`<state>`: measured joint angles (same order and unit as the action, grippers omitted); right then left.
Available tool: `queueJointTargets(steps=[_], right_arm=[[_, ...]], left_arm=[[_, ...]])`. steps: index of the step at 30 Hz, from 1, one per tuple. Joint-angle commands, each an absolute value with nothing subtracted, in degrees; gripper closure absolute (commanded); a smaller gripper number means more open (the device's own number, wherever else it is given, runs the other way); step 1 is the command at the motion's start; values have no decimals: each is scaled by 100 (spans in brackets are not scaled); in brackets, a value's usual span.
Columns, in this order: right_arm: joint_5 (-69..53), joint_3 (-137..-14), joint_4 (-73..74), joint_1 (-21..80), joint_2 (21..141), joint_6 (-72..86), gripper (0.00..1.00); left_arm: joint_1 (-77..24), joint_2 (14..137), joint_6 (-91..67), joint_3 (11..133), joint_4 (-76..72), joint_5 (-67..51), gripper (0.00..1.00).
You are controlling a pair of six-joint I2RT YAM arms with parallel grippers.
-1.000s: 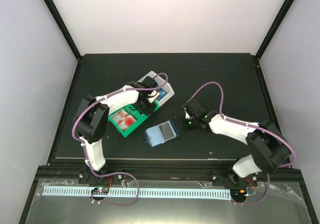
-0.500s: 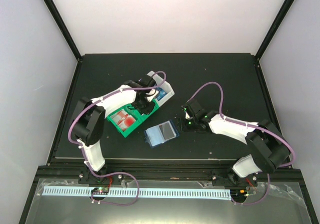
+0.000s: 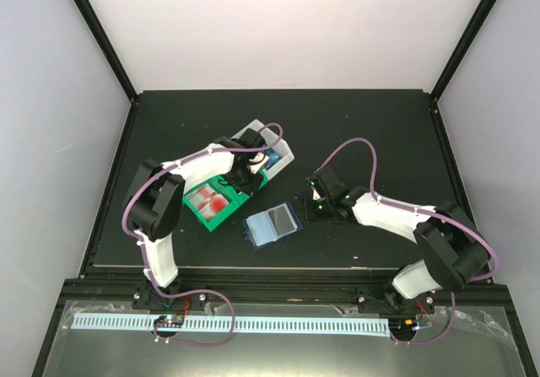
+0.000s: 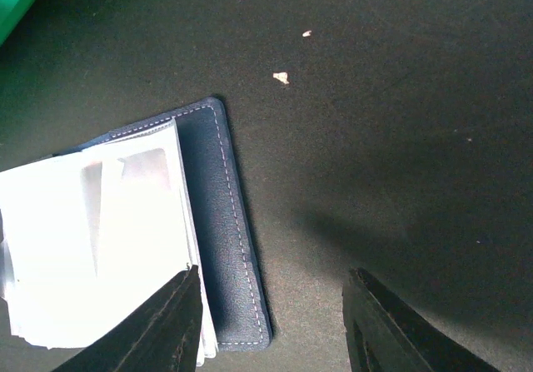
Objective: Put the credit cards into the card holder
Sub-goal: Pick up the credit card from the storage box.
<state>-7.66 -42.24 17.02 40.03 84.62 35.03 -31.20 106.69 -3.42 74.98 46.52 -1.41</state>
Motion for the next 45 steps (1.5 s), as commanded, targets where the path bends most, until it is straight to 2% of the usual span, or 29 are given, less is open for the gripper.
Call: queueJointTargets(steps=[1, 8, 30, 38, 45], right_arm=[[-721, -4140, 1601, 3971, 8490, 3560, 52], [-721, -4159, 1608, 3967, 8490, 3559, 52], [-721, -4113, 1608, 3967, 8447, 3577, 52], [-712, -4096, 1600, 3973, 8440, 3578, 52], [-714, -4079, 1591, 3968, 8438, 3596, 52]], left_arm=[[-3109, 10837, -396, 7629, 4614, -178, 60], [-3107, 10681, -389, 7628, 4673, -270, 72], [-3098, 10390, -395, 7524, 4795, -341, 72], [-3097, 10351, -402, 7522, 4790, -446, 81], [-3103, 10193, -396, 7534, 4847, -448, 83]])
